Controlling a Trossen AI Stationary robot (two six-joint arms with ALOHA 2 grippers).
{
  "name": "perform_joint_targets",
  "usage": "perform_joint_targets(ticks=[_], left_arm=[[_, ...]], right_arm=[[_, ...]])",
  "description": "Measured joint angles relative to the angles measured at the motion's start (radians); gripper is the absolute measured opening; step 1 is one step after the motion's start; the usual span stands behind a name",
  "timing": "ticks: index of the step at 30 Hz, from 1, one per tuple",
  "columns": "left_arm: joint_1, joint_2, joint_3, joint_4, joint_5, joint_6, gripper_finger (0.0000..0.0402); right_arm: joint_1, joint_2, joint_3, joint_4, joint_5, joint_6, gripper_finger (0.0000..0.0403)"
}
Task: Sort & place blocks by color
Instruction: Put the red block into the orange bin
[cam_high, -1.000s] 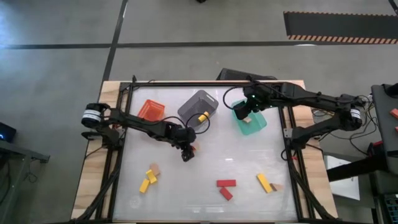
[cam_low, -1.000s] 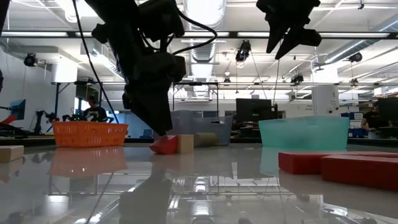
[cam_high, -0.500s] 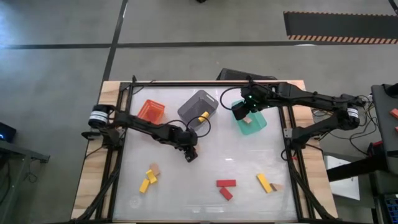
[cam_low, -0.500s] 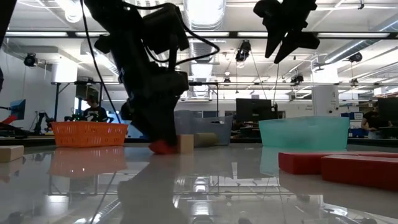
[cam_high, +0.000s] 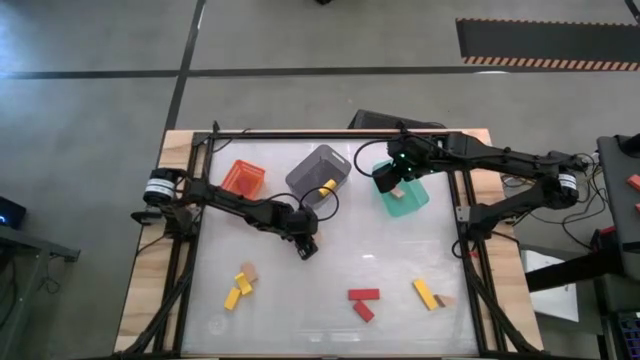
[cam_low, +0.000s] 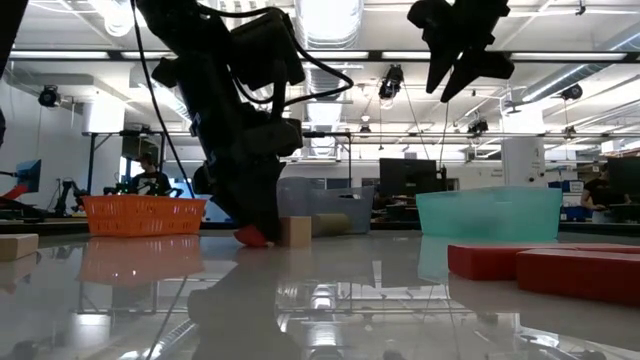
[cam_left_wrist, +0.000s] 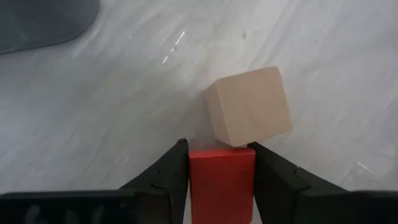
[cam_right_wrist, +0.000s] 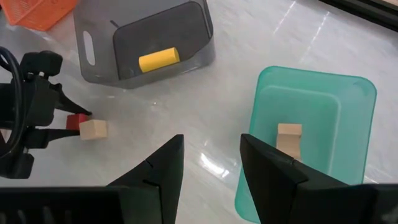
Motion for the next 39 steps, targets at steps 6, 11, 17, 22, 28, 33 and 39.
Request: perform_joint_targets(ticks=[6, 11, 17, 22, 28, 33, 39], left_arm=[[0.000, -0.002, 0.003, -0.007, 0.006, 0.000, 0.0120], [-0.001, -0.033, 0.010, -0.031, 0.029, 0.000, 0.0128], [0.000, -0.118, 0.009, -0.039, 0.048, 0.004, 0.0130], [0.007, -0.221, 0.010, -0.126, 0.053, 0.044, 0.0131], [0.073, -0.367, 0.013, -0.313, 0.057, 0.122, 0.0132], [0.205, -0.473, 0.013, -0.455, 0.059, 0.184, 0.0133], [0.422, -0.545, -0.001, -0.557, 0.058, 0.295, 0.0133]], right_arm=[[0.000, 0.000, 0.000, 0.000, 0.000, 0.000, 0.0148], [0.000, 0.000, 0.000, 0.000, 0.000, 0.007, 0.0148], [0.000, 0.000, 0.000, 0.000, 0.000, 0.021, 0.0148], [0.000, 0.000, 0.000, 0.000, 0.000, 0.025, 0.0148], [0.000, 0.000, 0.000, 0.000, 0.000, 0.036, 0.0148], [0.006, 0.000, 0.000, 0.001, 0.000, 0.052, 0.0148], [0.017, 0.000, 0.000, 0.001, 0.000, 0.075, 0.0148]])
